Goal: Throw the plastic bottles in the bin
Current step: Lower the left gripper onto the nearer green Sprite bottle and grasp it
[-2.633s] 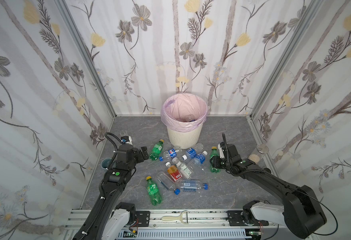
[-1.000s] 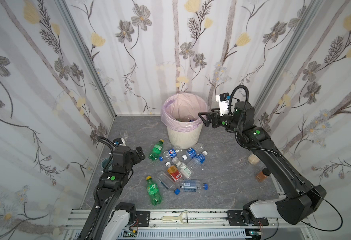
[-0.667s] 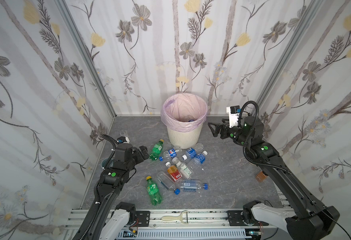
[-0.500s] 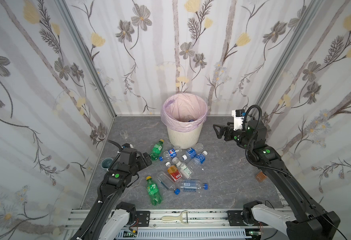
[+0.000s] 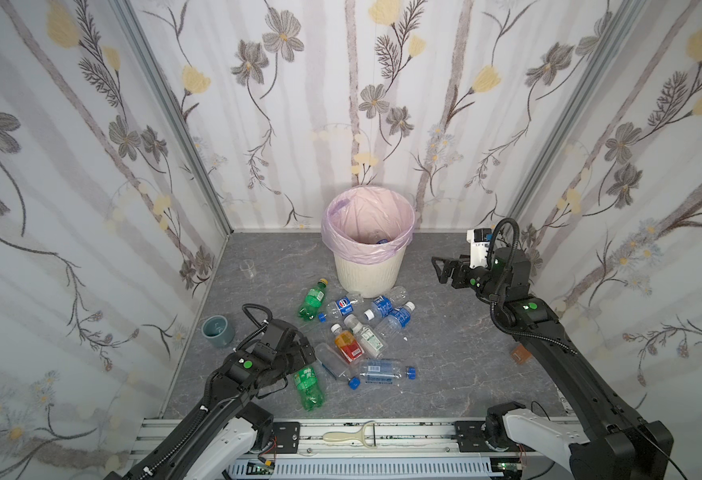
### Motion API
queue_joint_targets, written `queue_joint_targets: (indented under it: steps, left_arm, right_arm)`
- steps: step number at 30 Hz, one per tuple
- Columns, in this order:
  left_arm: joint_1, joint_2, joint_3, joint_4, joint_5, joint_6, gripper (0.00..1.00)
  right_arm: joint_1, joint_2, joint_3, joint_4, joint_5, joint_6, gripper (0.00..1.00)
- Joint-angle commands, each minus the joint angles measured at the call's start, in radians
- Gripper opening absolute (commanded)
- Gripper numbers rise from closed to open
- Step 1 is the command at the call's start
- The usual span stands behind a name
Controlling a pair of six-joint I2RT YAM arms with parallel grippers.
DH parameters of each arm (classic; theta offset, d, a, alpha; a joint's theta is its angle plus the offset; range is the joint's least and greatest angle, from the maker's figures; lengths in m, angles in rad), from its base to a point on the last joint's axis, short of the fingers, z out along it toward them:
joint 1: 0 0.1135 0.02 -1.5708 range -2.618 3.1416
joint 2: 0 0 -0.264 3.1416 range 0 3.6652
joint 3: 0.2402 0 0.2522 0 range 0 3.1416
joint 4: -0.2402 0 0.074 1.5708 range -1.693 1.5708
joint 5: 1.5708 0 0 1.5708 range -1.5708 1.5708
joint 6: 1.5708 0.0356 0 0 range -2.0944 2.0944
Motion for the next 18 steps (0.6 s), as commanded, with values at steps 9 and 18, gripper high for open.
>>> queue_joint_targets:
  steps: [9, 18]
  left_arm:
    - [-0.167, 0.1, -0.037, -0.009, -0.095, -0.186, 0.95]
    - [-0.326, 0.213, -0.109, 0.074, -0.146, -0.312, 0.88]
  right_arm:
    - [-0.019, 0.013, -0.03, 0.069, 0.0, -0.006, 1.0]
    - [-0.033, -0.004, -0.06, 0.088, -0.012, 0.0, 1.0]
